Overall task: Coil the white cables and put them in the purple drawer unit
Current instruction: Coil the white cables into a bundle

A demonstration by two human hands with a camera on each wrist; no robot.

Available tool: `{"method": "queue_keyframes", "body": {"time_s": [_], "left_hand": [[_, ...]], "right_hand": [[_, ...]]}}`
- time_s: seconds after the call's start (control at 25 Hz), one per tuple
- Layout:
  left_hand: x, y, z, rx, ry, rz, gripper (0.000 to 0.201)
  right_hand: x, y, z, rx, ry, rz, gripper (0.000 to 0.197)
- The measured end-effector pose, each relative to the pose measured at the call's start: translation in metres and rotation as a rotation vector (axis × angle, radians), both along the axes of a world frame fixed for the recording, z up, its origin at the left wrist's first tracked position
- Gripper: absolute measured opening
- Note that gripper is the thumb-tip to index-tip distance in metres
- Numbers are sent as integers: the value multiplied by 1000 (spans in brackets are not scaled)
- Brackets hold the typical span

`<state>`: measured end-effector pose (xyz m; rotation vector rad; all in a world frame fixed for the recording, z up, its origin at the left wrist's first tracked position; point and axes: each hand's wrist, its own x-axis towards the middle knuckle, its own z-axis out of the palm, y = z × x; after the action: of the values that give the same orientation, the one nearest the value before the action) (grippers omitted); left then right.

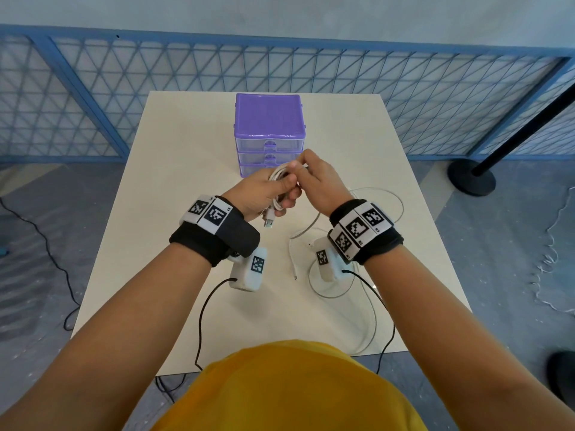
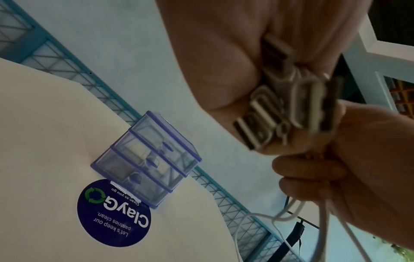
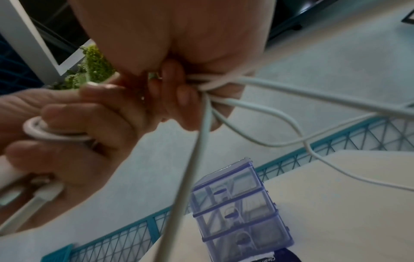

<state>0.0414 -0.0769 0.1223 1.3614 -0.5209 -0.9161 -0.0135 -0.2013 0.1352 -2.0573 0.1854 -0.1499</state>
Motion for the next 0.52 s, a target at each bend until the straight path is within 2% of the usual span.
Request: {"method": "queue_keyframes", "body": {"time_s": [0.12, 0.16, 0.28, 0.4, 0.52], "left_hand": [[1, 1, -3, 4, -26, 142, 27], [1, 1, -5, 19, -59, 147, 28], [-4, -1, -4, 104, -136, 129, 30], [-11, -7, -1, 208, -246, 213, 33], [-13, -11, -5, 142, -187, 260, 29]], "right_hand": [[-2, -5, -3, 41, -24, -52, 22], [-3, -7, -3, -29, -7, -60, 21], [-5, -4, -7, -283, 51, -71, 38], [-2, 2, -11, -200, 46, -130, 39], [0, 10, -14, -24, 17, -171, 33]]}}
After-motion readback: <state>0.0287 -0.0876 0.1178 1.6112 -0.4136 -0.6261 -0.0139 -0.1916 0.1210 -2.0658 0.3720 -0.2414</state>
